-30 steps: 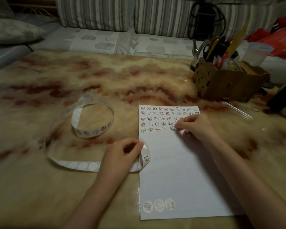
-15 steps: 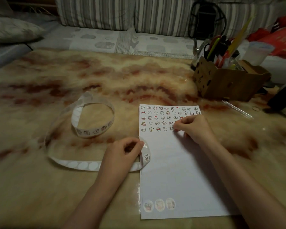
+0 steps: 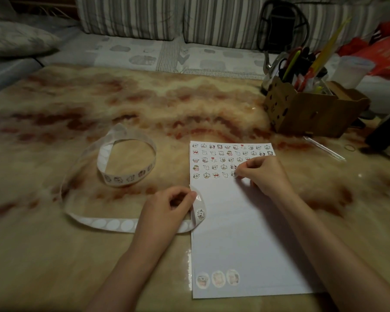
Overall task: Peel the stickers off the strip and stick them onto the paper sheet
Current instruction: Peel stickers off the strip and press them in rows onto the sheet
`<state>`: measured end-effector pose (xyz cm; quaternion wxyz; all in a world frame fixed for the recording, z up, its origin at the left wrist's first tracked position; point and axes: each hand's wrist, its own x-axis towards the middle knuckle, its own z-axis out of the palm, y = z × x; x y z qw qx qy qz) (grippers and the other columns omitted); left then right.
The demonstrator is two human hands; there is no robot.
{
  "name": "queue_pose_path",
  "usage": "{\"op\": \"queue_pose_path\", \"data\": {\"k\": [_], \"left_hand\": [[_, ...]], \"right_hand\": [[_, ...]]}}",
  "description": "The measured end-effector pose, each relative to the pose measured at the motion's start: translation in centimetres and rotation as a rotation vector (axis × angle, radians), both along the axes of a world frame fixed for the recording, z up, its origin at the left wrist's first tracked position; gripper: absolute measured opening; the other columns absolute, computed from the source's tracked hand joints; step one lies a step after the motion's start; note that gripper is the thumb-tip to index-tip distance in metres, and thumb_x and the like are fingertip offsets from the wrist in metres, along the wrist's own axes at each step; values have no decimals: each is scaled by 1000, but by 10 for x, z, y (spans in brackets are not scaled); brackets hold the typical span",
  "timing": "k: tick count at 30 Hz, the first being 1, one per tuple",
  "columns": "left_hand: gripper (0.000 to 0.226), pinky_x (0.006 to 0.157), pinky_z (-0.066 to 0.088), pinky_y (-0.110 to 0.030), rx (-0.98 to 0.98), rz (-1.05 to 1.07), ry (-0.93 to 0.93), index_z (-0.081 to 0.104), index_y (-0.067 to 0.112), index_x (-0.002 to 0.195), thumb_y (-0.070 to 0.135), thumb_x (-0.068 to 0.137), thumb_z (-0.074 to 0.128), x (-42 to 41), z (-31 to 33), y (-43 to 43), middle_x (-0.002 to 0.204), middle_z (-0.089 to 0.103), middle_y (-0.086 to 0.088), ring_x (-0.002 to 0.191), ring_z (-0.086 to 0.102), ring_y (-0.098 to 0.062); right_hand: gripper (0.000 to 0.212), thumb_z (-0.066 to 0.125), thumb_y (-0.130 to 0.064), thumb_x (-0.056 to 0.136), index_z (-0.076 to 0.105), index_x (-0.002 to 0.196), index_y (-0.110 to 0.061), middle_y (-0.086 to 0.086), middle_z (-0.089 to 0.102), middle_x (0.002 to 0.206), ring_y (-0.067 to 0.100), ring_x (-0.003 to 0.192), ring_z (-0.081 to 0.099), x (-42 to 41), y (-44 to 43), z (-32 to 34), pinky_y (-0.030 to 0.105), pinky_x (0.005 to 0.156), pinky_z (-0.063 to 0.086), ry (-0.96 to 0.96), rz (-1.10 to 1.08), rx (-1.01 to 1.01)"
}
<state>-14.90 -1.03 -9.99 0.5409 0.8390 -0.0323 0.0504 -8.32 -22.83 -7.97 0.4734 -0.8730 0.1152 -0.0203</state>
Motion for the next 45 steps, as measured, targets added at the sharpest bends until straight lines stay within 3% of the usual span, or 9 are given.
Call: {"op": "queue_pose_path", "data": {"k": [8,14,22,24,28,30,34,40,45], "left_hand": [[11,67,46,-11,11,2,-4,70,28,75,25,85,66,-1,1,0,74,71,18,73,64,4],[10,69,48,-13,1,1,0,71,26,76,25,85,66,-1,2,0,75,71,18,73,65,3],[10,71,49,-18,-8,9,5,71,23,76,25,84,66,-2,2,0,76,71,17,73,65,2],[10,71,49,-17,-7,10,6,71,24,76,24,84,66,-1,3,-1,76,71,17,73,65,3],[12,71,49,-18,-14,8,9,70,26,74,24,84,66,-1,3,-1,76,71,18,73,65,2],[11,71,49,-17,-10,10,12,70,27,74,24,84,66,-1,3,-1,75,71,18,73,65,2],[10,70,49,-16,1,16,8,72,24,77,24,85,66,-1,4,-1,75,72,16,73,65,3],[9,69,47,-12,18,20,13,72,26,79,25,85,65,-2,4,-1,78,72,16,74,65,5],[14,68,49,-17,-16,-3,52,72,21,75,20,87,64,1,9,-1,71,72,10,70,66,-1]], "right_hand": [[10,70,-16,70,72,61,-16,-12,64,50,6,44,44,-1,4,-5,26,56,35,-49,-38,-42],[8,71,-19,72,71,64,-18,-7,70,64,11,63,61,-3,7,-5,30,65,45,-66,-51,-94],[16,77,-26,71,62,73,-24,-6,63,65,19,68,65,-3,1,-9,35,71,50,-76,-34,-139],[23,79,-26,69,57,75,-25,-7,58,67,20,70,61,0,-3,-9,34,71,48,-65,-30,-115],[17,73,-18,78,57,75,-23,-8,53,58,10,56,53,4,-10,-10,26,60,38,-71,-29,-116],[20,75,-28,78,57,78,-20,-7,56,60,6,53,56,3,-9,-6,24,54,38,-61,-37,-77],[41,79,-50,69,56,84,-19,-11,58,75,14,76,57,1,1,-4,30,64,37,-28,-45,-260],[20,72,-31,80,56,81,-19,-9,54,65,19,76,57,1,-2,-7,29,59,35,-89,-71,-241],[26,76,-39,75,55,78,-24,-7,59,75,18,78,58,-1,-1,-8,30,66,38,-51,-15,-254]]}}
